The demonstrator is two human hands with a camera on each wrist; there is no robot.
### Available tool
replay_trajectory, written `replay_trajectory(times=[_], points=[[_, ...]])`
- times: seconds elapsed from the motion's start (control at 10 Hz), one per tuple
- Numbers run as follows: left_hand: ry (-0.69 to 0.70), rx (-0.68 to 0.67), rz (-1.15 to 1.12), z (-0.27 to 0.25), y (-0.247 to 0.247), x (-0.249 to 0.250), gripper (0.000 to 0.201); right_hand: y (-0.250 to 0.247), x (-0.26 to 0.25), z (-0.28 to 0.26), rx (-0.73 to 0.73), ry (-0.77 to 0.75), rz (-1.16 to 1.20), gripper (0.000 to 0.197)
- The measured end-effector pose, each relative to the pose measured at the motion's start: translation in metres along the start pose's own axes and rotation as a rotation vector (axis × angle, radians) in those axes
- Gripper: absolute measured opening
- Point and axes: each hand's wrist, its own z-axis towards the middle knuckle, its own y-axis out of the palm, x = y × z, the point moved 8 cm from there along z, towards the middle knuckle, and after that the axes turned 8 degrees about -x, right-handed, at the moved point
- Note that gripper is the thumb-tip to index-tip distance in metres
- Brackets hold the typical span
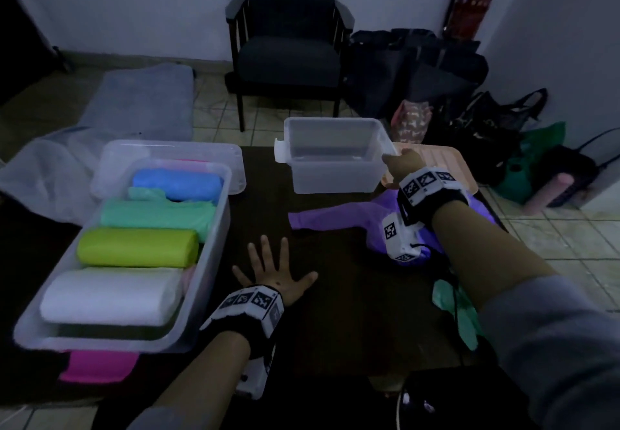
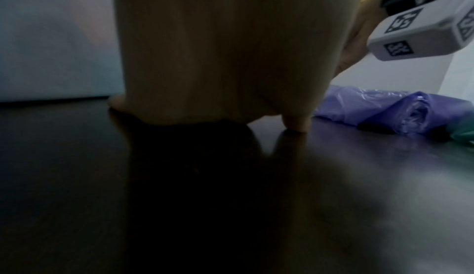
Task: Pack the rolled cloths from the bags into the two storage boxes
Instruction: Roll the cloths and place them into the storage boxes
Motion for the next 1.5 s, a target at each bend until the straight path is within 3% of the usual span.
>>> replay_trajectory(times=[0.1, 0.2, 0.4, 0.5, 0.6, 0.7, 0.8, 0.9, 1.0, 1.3, 1.4, 1.5], points=[[0.003, -0.011, 0.002, 0.000, 0.001, -0.001, 0.092, 0.008, -0.003, 0.004, -0.103, -0.040, -0.076, 0.045], [0.004, -0.021, 0.002, -0.001, 0.001, -0.001, 0.093, 0.007, -0.004, 0.001, -0.091, -0.032, -0.089, 0.038], [0.012, -0.001, 0.005, -0.002, 0.002, -0.001, 0.092, 0.018, -0.014, -0.030, -0.096, -0.145, -0.203, 0.041], [0.019, 0.013, 0.001, -0.003, 0.002, 0.000, 0.092, 0.034, -0.011, -0.043, -0.182, -0.079, -0.049, 0.038], [0.021, 0.023, 0.000, -0.002, 0.002, 0.000, 0.092, 0.048, -0.009, -0.046, -0.220, -0.063, 0.293, 0.045], [0.016, 0.018, 0.006, -0.002, 0.002, 0.000, 0.092, 0.025, -0.001, -0.049, -0.015, -0.070, 0.104, 0.043], [-0.001, 0.032, 0.016, -0.003, 0.002, 0.000, 0.092, -0.006, 0.015, -0.058, 0.142, -0.047, -0.322, 0.041], [-0.005, 0.029, 0.024, -0.003, 0.002, 0.001, 0.093, -0.017, 0.052, -0.068, 0.103, 0.142, -0.574, 0.060], [0.006, 0.025, 0.017, -0.001, 0.003, 0.000, 0.093, 0.001, 0.076, -0.070, -0.144, 0.152, -0.634, 0.063], [0.040, 0.057, -0.036, -0.001, 0.000, -0.002, 0.091, 0.040, 0.095, -0.102, -0.301, 0.134, -0.539, 0.077], [0.046, 0.063, -0.063, -0.009, -0.013, -0.001, 0.089, 0.050, 0.094, -0.112, -0.330, 0.080, -0.545, 0.071], [0.190, 0.514, -0.278, -0.054, -0.059, 0.015, 0.053, 0.040, 0.083, -0.116, -0.242, 0.002, -0.638, 0.055]])
